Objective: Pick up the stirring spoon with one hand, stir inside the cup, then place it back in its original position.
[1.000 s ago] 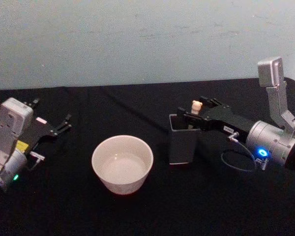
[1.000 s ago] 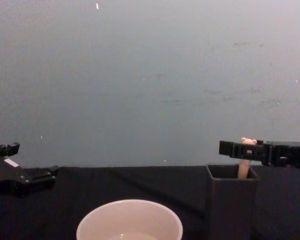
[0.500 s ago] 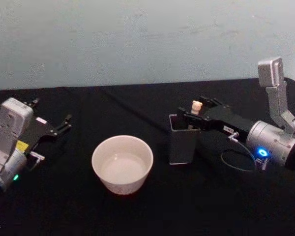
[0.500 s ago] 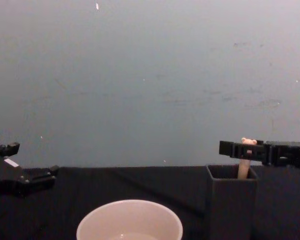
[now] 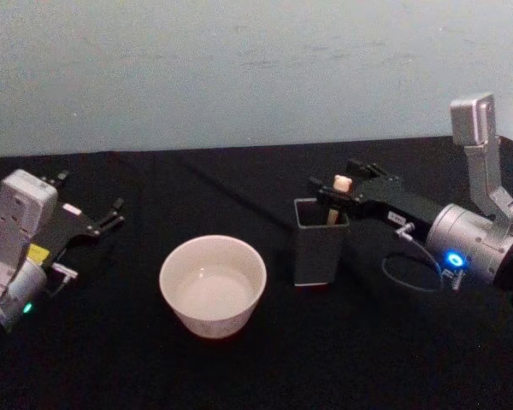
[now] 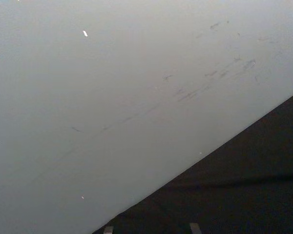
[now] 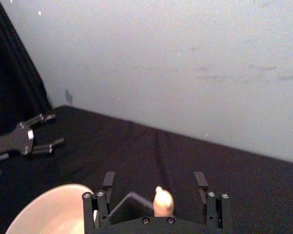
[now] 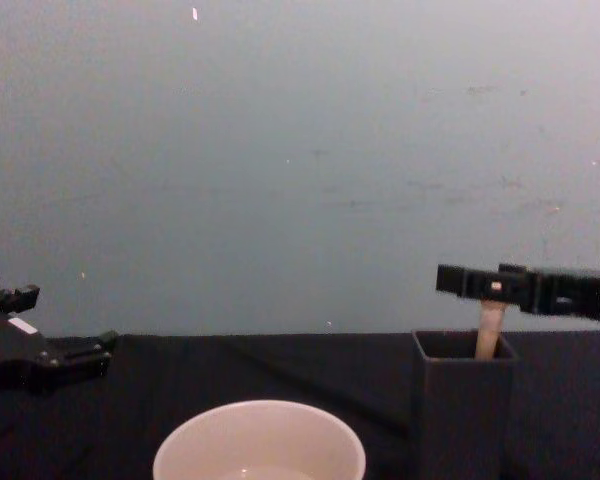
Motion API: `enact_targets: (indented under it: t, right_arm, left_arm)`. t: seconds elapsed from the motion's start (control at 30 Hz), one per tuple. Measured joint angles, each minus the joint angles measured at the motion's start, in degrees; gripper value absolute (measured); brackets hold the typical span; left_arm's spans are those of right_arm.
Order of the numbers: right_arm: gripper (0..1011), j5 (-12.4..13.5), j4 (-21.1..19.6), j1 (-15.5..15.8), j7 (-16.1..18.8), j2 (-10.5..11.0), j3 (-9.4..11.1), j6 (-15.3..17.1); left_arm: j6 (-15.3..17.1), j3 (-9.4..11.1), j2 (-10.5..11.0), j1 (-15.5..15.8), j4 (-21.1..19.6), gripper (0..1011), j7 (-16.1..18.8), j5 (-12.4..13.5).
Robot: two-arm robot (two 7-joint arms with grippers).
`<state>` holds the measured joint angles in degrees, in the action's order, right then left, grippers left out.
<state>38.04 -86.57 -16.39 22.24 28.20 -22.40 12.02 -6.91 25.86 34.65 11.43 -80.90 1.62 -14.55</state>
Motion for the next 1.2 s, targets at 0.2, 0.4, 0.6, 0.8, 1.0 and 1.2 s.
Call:
enact_targets:
  t: [0.2, 0.4, 0.6, 0.8, 1.0, 1.2]
  right_arm:
    - [1002, 0.6, -1.1, 0.5, -1.4, -0.7, 1.4, -2.1]
    - [1002, -2.1, -1.8, 1.7, -7.8, -3.2, 3.6, -6.2]
    - [1002, -8.8, -0.1, 1.9, -16.3, -6.3, 4.6, -10.1]
    - [1002, -16.1, 3.7, 1.3, -22.9, -8.1, 3.3, -9.9]
    - [1002, -20.8, 8.0, 1.1, -26.3, -9.6, 2.1, -10.0]
    - [1002, -23.1, 11.1, 1.3, -27.5, -10.6, 1.9, -10.0]
  left_arm:
    - [0.0, 0.0, 0.0, 0.0, 0.0, 1001, 0.0, 0.0]
    - [0.0, 0.0, 0.0, 0.0, 0.0, 1002, 0.0, 0.0]
    - [0.0, 0.0, 0.0, 0.0, 0.0, 1001, 0.0, 0.0]
    - [0.0, 0.0, 0.0, 0.0, 0.0, 1001, 0.0, 0.0]
    - [0.0, 0.0, 0.0, 0.0, 0.0, 1001, 0.0, 0.0]
    - [0.0, 0.0, 0.0, 0.0, 0.0, 1001, 0.0, 0.0]
